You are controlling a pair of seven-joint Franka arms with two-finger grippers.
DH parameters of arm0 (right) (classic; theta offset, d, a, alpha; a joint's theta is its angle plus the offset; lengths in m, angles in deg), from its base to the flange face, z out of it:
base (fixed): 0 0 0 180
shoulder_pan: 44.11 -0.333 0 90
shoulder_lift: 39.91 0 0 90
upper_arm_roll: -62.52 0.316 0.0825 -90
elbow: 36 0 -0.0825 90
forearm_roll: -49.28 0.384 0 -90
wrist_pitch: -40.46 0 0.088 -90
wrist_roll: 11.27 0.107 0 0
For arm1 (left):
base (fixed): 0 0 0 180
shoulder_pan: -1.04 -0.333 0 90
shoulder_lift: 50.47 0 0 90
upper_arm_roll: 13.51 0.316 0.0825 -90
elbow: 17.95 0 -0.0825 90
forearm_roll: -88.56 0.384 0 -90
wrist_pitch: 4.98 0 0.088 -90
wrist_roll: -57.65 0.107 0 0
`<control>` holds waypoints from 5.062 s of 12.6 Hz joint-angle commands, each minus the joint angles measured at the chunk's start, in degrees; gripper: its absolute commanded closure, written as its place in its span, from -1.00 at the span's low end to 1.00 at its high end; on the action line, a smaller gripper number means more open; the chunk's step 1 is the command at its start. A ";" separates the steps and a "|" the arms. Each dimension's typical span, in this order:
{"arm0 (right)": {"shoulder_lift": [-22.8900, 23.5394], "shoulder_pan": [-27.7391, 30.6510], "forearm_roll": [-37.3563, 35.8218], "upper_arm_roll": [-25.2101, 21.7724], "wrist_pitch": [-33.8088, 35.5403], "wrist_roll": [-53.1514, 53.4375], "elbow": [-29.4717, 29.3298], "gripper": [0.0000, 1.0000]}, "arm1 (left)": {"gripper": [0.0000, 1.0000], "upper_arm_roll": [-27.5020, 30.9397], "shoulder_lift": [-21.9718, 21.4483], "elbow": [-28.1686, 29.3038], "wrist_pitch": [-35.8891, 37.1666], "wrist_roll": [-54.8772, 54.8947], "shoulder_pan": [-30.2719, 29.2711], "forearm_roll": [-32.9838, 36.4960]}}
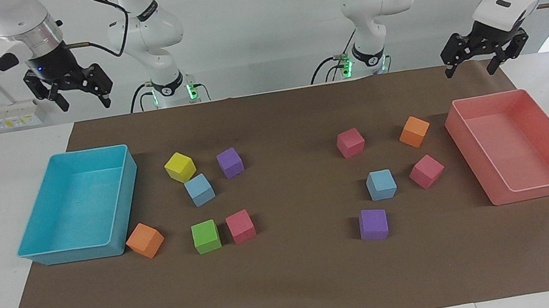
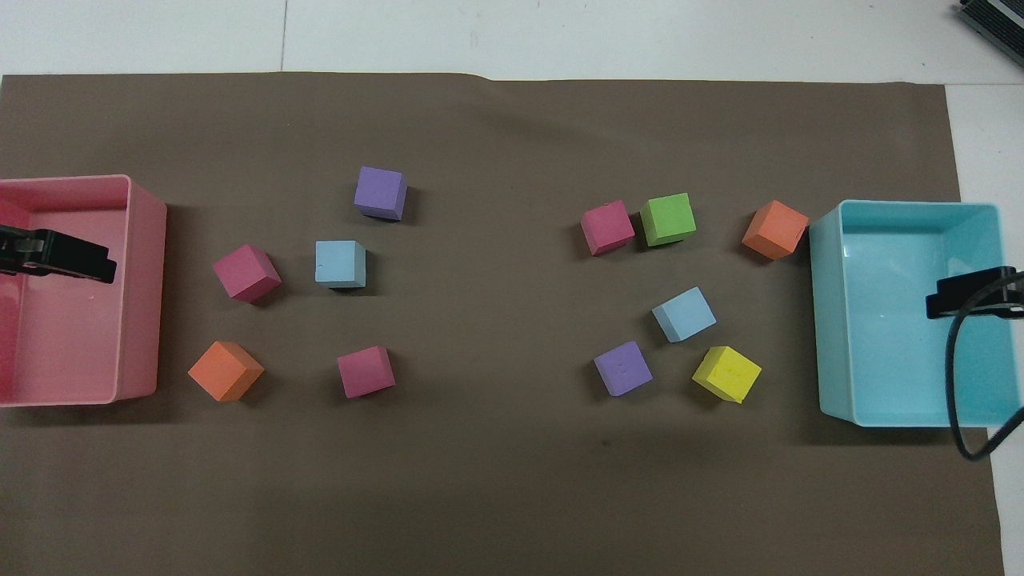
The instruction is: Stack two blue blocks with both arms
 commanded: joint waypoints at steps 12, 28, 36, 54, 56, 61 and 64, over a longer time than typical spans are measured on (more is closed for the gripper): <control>-0.84 0.93 1.37 0.40 -0.01 -1.41 0.88 -1.00 | -1.00 -0.46 -0.86 0.45 0.48 0.30 -0.81 0.22; -0.84 0.93 1.37 0.58 -0.10 -1.41 0.88 -1.00 | -1.00 -0.46 -0.86 0.45 0.56 0.30 -0.72 0.22; -1.28 0.58 1.28 0.84 0.08 -1.32 1.49 -1.00 | -1.00 -0.46 -0.86 0.45 0.56 0.30 -0.72 0.22; -1.46 0.58 1.28 0.84 -0.01 -0.97 1.93 -1.00 | -1.00 -0.46 -0.86 0.45 0.56 0.30 -0.72 0.22; -1.46 0.58 1.28 0.84 -0.01 -0.97 1.93 -1.00 | -1.00 -0.46 -0.86 0.45 0.56 0.30 -0.72 0.22; -1.81 0.58 1.37 0.84 -0.36 -0.70 2.71 -1.00 | -1.00 -0.46 -0.86 0.45 0.56 0.30 -0.72 0.22; -3.30 0.58 1.46 0.84 -0.98 0.87 4.74 -1.00 | -1.00 -0.46 -0.86 0.45 0.56 0.30 -0.72 0.22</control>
